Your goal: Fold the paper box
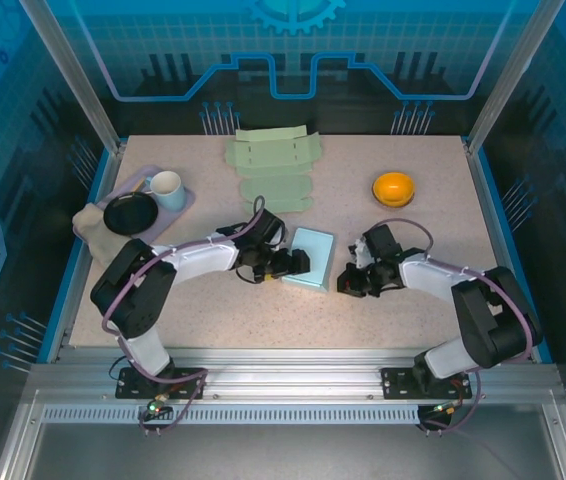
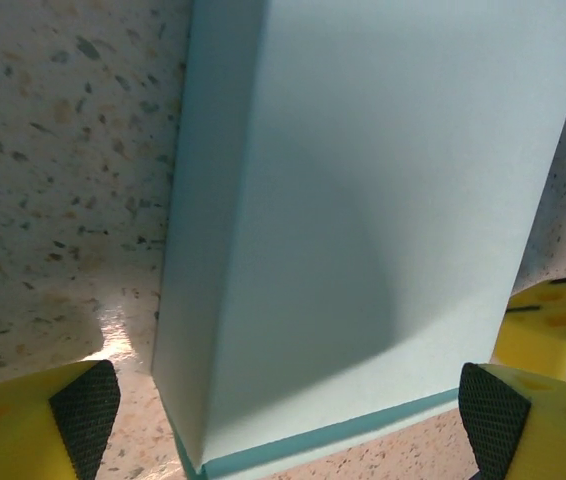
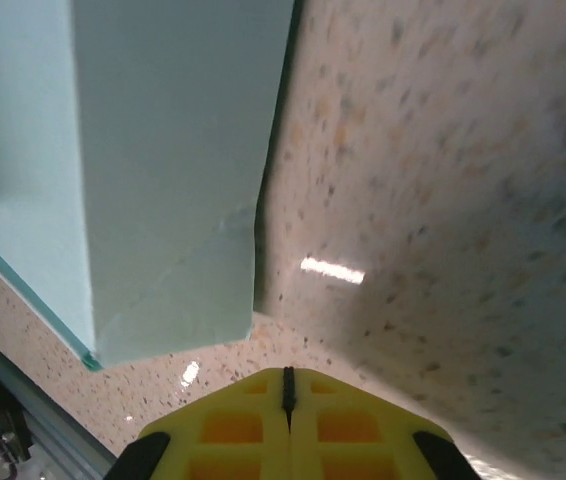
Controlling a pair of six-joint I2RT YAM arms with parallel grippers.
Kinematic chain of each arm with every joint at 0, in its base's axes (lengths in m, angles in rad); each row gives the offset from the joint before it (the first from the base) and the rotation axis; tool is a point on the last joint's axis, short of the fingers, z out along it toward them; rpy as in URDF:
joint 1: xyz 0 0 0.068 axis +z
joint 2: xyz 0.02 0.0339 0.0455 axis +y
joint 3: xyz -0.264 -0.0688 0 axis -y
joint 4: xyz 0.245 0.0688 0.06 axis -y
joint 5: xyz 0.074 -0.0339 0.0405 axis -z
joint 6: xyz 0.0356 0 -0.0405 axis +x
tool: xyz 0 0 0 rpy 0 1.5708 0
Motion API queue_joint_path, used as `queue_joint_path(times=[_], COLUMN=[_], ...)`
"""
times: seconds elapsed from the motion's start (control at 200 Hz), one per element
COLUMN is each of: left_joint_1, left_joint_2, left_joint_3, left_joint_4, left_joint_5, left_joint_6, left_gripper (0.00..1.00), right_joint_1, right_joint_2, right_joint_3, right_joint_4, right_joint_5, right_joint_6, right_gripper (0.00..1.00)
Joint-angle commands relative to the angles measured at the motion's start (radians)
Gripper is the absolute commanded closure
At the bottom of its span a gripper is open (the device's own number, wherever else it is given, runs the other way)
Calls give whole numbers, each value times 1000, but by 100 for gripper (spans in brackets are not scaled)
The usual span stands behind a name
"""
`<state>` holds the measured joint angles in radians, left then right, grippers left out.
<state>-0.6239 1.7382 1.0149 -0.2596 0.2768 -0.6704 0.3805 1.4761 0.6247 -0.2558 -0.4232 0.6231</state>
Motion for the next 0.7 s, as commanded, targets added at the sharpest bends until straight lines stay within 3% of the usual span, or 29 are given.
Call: queue_joint_path(times=[0.0,0.335,0.53,0.695], left_joint_1=[-14,-108,-169,-179], left_joint_2=[4,45,62,69], left_joint_3=[2,-23,-51,-4], left_joint_4=[71,167,308,267], left_joint_5=[24,47,87,63], left_joint_6=[-51,-208,-348,-323], left_gripper=[10,15,15,16], right_joint_1=[44,99,148,187], right_joint_2=[28,87,113,118], right_joint_3=[-25,-44,10,60], right_joint_4=[153,516,732,698], right_joint_5=[-37,-130,-288,-295], right_joint_6=[88,180,205,172], right_gripper=[100,100,100,100])
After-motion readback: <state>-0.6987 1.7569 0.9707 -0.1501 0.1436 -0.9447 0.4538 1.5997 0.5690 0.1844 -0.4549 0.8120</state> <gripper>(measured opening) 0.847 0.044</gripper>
